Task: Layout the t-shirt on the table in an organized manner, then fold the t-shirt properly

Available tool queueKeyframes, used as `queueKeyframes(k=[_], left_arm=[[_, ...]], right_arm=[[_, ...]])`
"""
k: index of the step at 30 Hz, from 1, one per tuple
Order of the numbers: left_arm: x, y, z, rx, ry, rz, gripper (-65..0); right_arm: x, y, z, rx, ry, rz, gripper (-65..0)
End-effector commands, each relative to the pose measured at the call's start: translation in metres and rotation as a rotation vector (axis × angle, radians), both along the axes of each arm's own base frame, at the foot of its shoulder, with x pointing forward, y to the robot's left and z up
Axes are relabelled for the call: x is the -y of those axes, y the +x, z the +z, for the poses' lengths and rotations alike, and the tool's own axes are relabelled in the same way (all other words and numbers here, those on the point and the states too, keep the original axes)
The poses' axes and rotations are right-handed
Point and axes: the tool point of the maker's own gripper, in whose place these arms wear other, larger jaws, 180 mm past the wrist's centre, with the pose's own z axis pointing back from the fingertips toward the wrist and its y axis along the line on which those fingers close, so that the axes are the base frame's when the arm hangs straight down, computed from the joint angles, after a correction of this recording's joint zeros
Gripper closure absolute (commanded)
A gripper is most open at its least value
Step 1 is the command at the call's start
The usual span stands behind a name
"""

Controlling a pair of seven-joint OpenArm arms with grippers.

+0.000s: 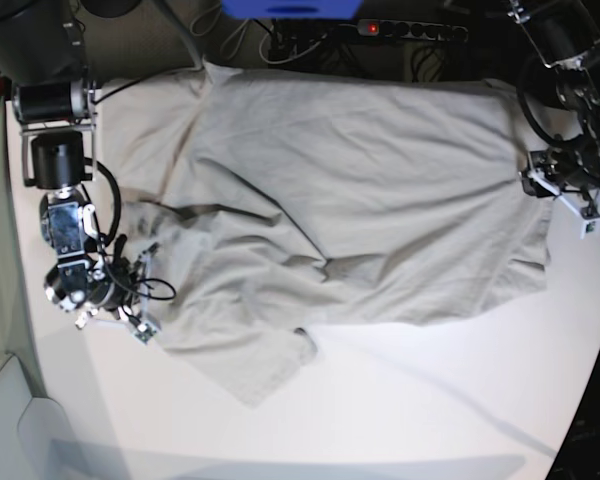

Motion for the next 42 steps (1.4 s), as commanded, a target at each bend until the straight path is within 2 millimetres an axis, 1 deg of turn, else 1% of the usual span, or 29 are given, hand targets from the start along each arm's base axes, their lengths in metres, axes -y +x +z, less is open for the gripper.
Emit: queueKeyframes(k=[1,2,5,7,14,16,19,20,21,23,26,27,28,31,34,36,40,42], left_arm=[[-0.009,0.014,0.014,0.045,0.018,0.008,-31.0],[-0.012,0.015,0.013,0.043,0.016,0.015,-31.0],[-0.032,0.009,0.014,0.038,0.013,0.069,-30.9],[-0.037,0.007,0.015,0.04,0.015,0.083,-30.9],[-0.039,0.009,0.016,0.051,0.02,0.085,-31.0],[-0.039,0.012,0.018,0.067,0.023,0.086,-30.9],[-0.04,0.009,0.016,0.063,0.024,0.086,-30.9],[-0.04,0.008,0.016,0.061,0.024,0.086,-30.9],[-0.039,0.009,0.016,0.062,0.024,0.085,-30.9],[-0.038,0.008,0.017,0.057,0.024,0.083,-30.9],[-0.037,0.006,0.016,0.056,0.02,0.081,-30.8],[-0.034,0.007,0.019,0.071,0.012,0.076,-30.8],[-0.032,0.009,0.024,0.091,0.005,0.07,-30.8],[-0.02,0.014,0.044,0.172,-0.019,0.037,-30.8],[-0.007,0.024,0.07,0.265,-0.039,-0.002,-30.8],[0.003,0.029,0.087,0.323,-0.051,-0.032,-30.8],[0.023,0.038,0.114,0.424,-0.107,-0.074,-30.8],[0.039,0.036,0.116,0.435,-0.164,-0.091,-30.8]], right_arm=[[0.0,0.018,0.022,0.065,0.009,0.0,0.0],[0.0,0.017,0.021,0.058,0.005,-0.002,0.0],[0.005,0.013,0.018,0.028,-0.023,-0.015,0.0],[0.008,0.011,0.016,0.012,-0.036,-0.022,0.0],[0.008,0.008,0.012,0.0,-0.035,-0.024,0.0],[0.0,0.006,0.002,-0.019,-0.005,-0.021,0.0],[-0.01,0.003,-0.017,-0.034,0.071,-0.017,0.0],[-0.01,0.006,-0.019,-0.033,0.083,-0.017,0.0],[-0.01,0.005,-0.025,-0.045,0.089,-0.018,0.0],[-0.02,0.006,-0.035,-0.06,0.108,-0.002,0.0],[-0.029,0.013,-0.037,-0.047,0.148,0.014,0.0],[-0.031,0.016,-0.036,-0.032,0.165,0.021,0.0],[-0.033,0.021,-0.034,-0.007,0.181,0.021,0.0],[-0.018,0.055,-0.013,0.148,0.166,-0.067,0.0],[-0.001,0.085,0.017,0.3,0.144,-0.141,0.0],[0.008,0.104,0.042,0.393,0.123,-0.179,0.0],[0.017,0.128,0.079,0.488,0.109,-0.214,0.0],[0.02,0.136,0.092,0.516,0.104,-0.223,0.0]])
